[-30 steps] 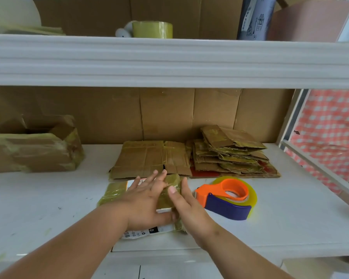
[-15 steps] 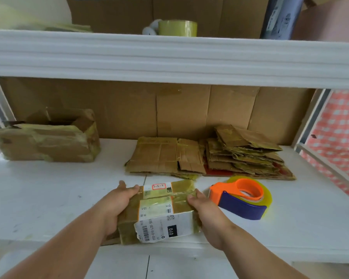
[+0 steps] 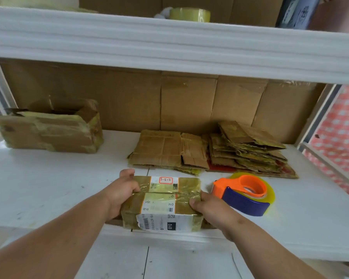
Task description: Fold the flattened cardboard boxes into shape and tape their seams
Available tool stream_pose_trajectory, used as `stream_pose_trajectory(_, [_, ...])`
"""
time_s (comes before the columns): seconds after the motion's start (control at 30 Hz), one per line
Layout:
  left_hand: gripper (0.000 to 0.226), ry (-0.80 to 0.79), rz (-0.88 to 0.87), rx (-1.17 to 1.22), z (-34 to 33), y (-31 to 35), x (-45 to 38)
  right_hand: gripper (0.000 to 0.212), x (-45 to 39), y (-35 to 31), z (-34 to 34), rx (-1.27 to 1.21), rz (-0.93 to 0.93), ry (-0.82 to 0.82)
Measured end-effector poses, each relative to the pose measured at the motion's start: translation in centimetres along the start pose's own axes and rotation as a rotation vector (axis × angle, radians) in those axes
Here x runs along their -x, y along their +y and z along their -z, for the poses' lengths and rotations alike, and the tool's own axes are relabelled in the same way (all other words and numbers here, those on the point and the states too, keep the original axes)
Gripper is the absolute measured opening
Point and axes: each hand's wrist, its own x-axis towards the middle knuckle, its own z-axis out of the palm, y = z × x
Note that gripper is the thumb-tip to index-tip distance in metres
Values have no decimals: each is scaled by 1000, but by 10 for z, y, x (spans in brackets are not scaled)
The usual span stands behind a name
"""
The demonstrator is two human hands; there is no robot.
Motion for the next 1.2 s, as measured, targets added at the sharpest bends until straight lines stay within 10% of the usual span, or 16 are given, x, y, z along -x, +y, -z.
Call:
stream_pose_trajectory(0.27, [21,184,-43,-322,13,1,-4,93,3,-16,6,259,198,81])
stream_pose_trajectory(0.6, [49,169,-319,-318,7,8,-14,93,-2,-24,14,423,252,258])
stream_pose_trajectory(0.8, [70,177,-355,-787,-6,17,-30,88,7,-28,19,604,210,321])
stream_pose_trajectory(1.2, [80,290,-388,-227,-16,12,-47,69,7,-33,14,520,199,302])
